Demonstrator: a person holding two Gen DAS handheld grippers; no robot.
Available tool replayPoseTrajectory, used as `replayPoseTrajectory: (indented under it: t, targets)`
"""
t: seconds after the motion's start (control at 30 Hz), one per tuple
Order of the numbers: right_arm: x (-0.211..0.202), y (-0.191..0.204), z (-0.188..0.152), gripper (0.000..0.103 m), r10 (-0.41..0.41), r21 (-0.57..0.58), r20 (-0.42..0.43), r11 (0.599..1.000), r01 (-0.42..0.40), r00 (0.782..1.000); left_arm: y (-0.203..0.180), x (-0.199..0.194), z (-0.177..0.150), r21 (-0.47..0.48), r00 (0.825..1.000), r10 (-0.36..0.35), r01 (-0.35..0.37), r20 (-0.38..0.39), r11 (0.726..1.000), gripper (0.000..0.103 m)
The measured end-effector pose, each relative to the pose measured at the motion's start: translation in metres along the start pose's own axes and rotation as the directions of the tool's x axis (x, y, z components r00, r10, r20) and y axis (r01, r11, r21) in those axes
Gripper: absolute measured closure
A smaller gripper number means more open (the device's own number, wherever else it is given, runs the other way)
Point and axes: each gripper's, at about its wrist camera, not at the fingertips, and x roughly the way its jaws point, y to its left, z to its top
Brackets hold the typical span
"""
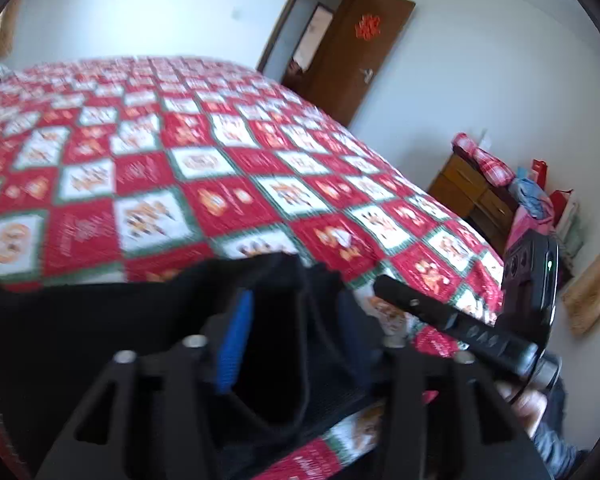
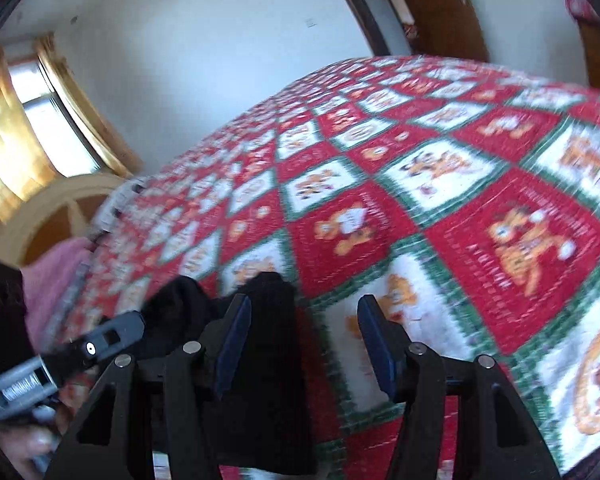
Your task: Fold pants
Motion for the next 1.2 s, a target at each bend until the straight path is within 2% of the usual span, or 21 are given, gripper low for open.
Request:
replayPoseTrajectory:
  t: [0.1, 0.23, 0.3, 0.4, 0.53, 0.6, 0.67, 0.7, 0.73, 0.8, 0.83, 0.9, 0.93, 1.0, 1.03, 1.1, 1.13, 1.2]
  targets:
    - [0.002, 0.002, -0.001, 0.046, 0.123, 0.039, -0.024, 0.992, -0.122, 0.992, 0.013, -0.021, -0.005, -0.003, 0.997, 0.040, -0.040, 0.059, 0.999, 0.034]
    - [0.014, 0.011, -0.009, 0.046, 0.172, 0.040, -0.087, 0.985, -0.169, 0.981, 0.037, -0.040, -0.012, -0.036, 0.985, 0.108, -0.104, 0.133, 0.994, 0.024]
    - [0.017, 0.018, -0.013, 0.046, 0.201, 0.035, -0.112, 0.980, -0.198, 0.973, 0.049, -0.039, -0.017, -0.061, 0.984, 0.125, -0.118, 0.131, 0.991, 0.023]
    - [0.022, 0.027, -0.018, 0.045, 0.174, 0.000, -0.137, 0.984, -0.176, 0.975, 0.061, -0.028, -0.027, -0.107, 0.988, 0.127, -0.118, 0.089, 0.987, 0.023]
    - [0.023, 0.024, -0.019, 0.032, 0.226, 0.043, -0.157, 0.974, -0.222, 0.961, 0.056, -0.020, -0.037, -0.069, 0.985, 0.160, -0.155, 0.064, 0.985, 0.023]
    - [0.024, 0.030, -0.021, 0.032, 0.227, 0.023, -0.176, 0.974, -0.227, 0.958, 0.059, -0.024, -0.038, -0.056, 0.980, 0.181, -0.177, 0.082, 0.983, 0.023]
    - [0.026, 0.036, -0.024, 0.031, 0.230, -0.007, -0.204, 0.972, -0.236, 0.952, 0.064, -0.032, -0.040, -0.042, 0.966, 0.236, -0.233, 0.101, 0.972, 0.022]
    - [0.028, 0.038, -0.026, 0.031, 0.228, -0.018, -0.215, 0.971, -0.237, 0.950, 0.068, -0.036, -0.042, -0.030, 0.942, 0.314, -0.312, 0.116, 0.949, 0.016]
    - [0.029, 0.041, -0.029, 0.032, 0.218, -0.035, -0.228, 0.972, -0.231, 0.949, 0.072, -0.039, -0.044, -0.025, 0.924, 0.362, -0.362, 0.125, 0.932, 0.007]
    - [0.032, 0.045, -0.034, 0.032, 0.178, -0.076, -0.235, 0.977, -0.200, 0.956, 0.087, -0.046, -0.051, -0.035, 0.887, 0.439, -0.439, 0.143, 0.898, 0.003]
    - [0.033, 0.048, -0.035, 0.032, 0.164, -0.098, -0.235, 0.977, -0.191, 0.958, 0.094, -0.048, -0.054, -0.048, 0.880, 0.453, -0.451, 0.139, 0.891, 0.003]
    - [0.036, 0.051, -0.036, 0.032, 0.143, -0.129, -0.242, 0.976, -0.178, 0.960, 0.112, -0.052, -0.062, -0.105, 0.878, 0.464, -0.454, 0.115, 0.885, 0.003]
    - [0.036, 0.052, -0.037, 0.035, 0.136, -0.138, -0.241, 0.975, -0.173, 0.961, 0.119, -0.054, -0.064, -0.134, 0.879, 0.465, -0.451, 0.104, 0.883, 0.003]
    - [0.037, 0.052, -0.038, 0.049, 0.130, -0.141, -0.250, 0.975, -0.169, 0.960, 0.132, -0.055, -0.069, -0.189, 0.885, 0.457, -0.436, 0.086, 0.880, 0.003]
    - [0.039, 0.051, -0.038, 0.059, 0.134, -0.134, -0.261, 0.976, -0.174, 0.956, 0.135, -0.054, -0.070, -0.203, 0.884, 0.460, -0.437, 0.082, 0.876, 0.003]
    - [0.041, 0.050, -0.039, 0.067, 0.146, -0.119, -0.280, 0.976, -0.185, 0.949, 0.134, -0.054, -0.070, -0.209, 0.883, 0.462, -0.437, 0.086, 0.875, 0.003]
    - [0.041, 0.050, -0.039, 0.077, 0.154, -0.115, -0.284, 0.975, -0.192, 0.947, 0.134, -0.054, -0.070, -0.207, 0.882, 0.463, -0.438, 0.090, 0.875, 0.003]
    - [0.040, 0.051, -0.038, 0.082, 0.173, -0.102, -0.283, 0.973, -0.209, 0.943, 0.130, -0.053, -0.070, -0.193, 0.882, 0.461, -0.438, 0.096, 0.878, 0.003]
